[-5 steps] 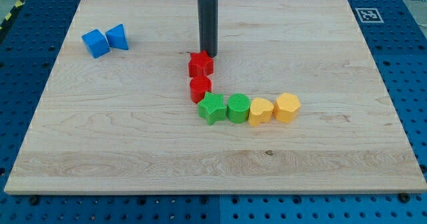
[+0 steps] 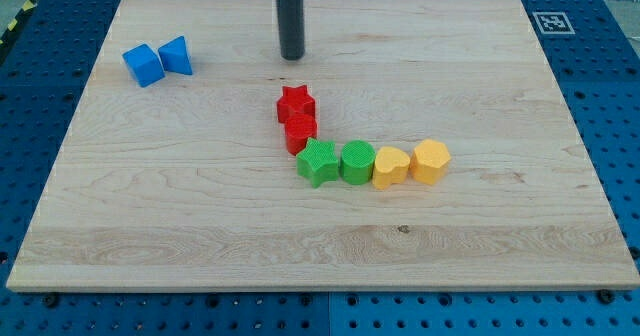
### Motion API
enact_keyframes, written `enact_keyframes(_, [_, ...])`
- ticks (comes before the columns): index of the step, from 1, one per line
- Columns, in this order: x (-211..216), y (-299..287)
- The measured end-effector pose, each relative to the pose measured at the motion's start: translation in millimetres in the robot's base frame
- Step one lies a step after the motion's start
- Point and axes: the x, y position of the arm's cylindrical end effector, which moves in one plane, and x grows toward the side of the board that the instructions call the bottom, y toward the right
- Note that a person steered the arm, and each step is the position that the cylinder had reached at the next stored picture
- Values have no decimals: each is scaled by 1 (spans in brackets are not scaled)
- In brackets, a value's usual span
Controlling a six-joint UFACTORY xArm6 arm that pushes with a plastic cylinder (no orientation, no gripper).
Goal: Push blue cube towards red star
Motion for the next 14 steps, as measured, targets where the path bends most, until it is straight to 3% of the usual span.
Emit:
enact_keyframes(3, [-30,-226])
enact_keyframes(4, [-16,-247])
enact_keyframes(6, [26,-248])
enact_keyframes(7, [26,-248])
enact_keyframes(10, [33,-149])
enact_keyframes(11, [33,-145])
enact_keyframes(12, [54,-180])
enact_keyframes(13, [81,-171])
enact_keyframes(14, [81,-170])
